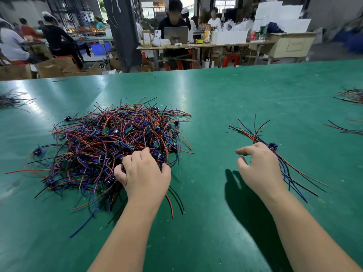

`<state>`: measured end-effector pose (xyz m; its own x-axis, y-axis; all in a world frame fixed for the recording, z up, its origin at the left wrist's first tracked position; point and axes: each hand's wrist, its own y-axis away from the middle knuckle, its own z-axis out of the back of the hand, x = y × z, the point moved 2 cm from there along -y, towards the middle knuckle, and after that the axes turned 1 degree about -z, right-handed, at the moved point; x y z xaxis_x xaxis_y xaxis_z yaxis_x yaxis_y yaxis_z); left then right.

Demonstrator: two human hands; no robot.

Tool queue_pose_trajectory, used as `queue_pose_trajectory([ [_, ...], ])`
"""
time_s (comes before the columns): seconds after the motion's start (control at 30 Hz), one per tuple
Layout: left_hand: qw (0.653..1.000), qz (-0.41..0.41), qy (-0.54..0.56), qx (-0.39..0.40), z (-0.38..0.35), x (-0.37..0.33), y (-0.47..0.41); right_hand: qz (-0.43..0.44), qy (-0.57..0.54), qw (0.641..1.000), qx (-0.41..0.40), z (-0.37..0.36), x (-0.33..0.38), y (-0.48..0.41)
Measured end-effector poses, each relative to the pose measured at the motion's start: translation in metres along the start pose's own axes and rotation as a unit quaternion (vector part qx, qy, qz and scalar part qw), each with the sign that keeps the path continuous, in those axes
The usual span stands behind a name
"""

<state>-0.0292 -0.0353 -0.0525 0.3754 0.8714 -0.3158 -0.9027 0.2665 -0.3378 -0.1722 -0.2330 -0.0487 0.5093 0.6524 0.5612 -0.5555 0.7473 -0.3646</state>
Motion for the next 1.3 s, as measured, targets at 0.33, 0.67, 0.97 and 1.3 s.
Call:
queue_pose_trajectory([
  [0.33, 0.975, 0.070, 0.209, 0.042, -0.005, 0.002, -0.009, 0.030, -0.074, 0.997, 0.006, -0.004, 0.007, 0.004],
  [0.67, 0.643, 0.259, 0.720, 0.016, -0.008, -0.006, -0.006, 0.065, -0.161, 0.985, -0.024, 0.004, 0.024, 0.012],
  [0.97, 0.572, 0.158, 0.768, 0.241, 0.010, -0.029, 0.008, -0.136, -0.428, 0.882, 0.141, -0.004, 0.030, 0.014],
  [1.3, 0.654, -0.133, 0.582, 0.465, 0.006, -0.049, 0.049, -0.169, -0.622, 0.717, 0.264, 0.002, 0.037, 0.018],
])
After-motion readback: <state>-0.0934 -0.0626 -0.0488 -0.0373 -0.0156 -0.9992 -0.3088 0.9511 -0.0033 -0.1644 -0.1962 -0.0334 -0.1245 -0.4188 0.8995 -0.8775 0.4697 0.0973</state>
